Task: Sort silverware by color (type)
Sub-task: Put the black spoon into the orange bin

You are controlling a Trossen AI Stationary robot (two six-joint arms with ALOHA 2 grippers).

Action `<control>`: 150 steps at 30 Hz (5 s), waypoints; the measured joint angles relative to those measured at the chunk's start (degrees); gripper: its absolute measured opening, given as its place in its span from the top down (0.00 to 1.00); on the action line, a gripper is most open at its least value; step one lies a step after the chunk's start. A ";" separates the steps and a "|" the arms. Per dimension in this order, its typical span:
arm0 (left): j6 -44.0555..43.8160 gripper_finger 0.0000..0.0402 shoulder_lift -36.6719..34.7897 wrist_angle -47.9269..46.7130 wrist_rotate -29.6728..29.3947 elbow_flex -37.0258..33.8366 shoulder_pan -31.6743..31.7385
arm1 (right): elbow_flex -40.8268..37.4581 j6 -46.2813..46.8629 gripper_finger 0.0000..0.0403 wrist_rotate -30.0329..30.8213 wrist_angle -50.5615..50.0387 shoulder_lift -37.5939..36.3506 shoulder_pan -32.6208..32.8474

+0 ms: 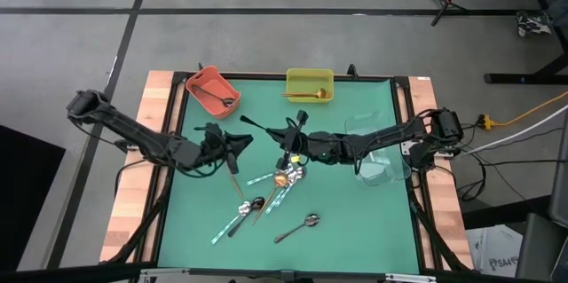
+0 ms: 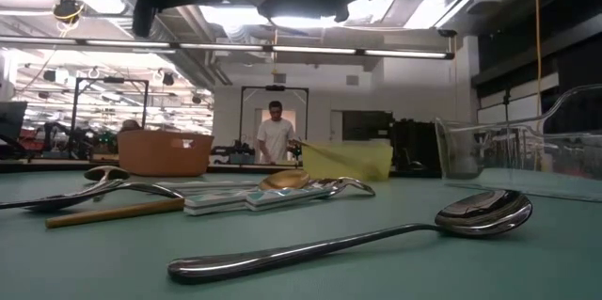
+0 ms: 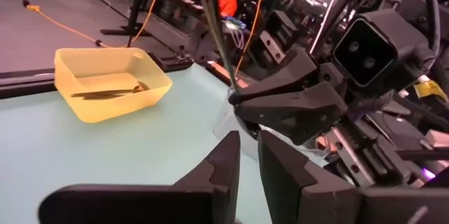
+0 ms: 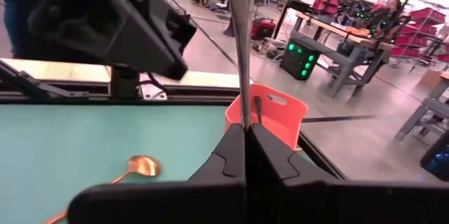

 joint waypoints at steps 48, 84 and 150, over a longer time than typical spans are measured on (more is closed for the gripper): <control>0.32 0.88 7.36 14.91 2.67 0.04 6.53 | 0.02 0.04 1.00 -2.54 -1.43 0.02 0.04; 2.13 1.00 7.36 14.61 2.04 0.03 6.53 | 0.02 0.24 0.90 -3.04 -1.94 0.09 0.04; 5.98 1.00 -13.58 -30.17 26.82 0.02 63.87 | -0.03 -1.29 0.74 -3.06 -33.33 -16.81 0.02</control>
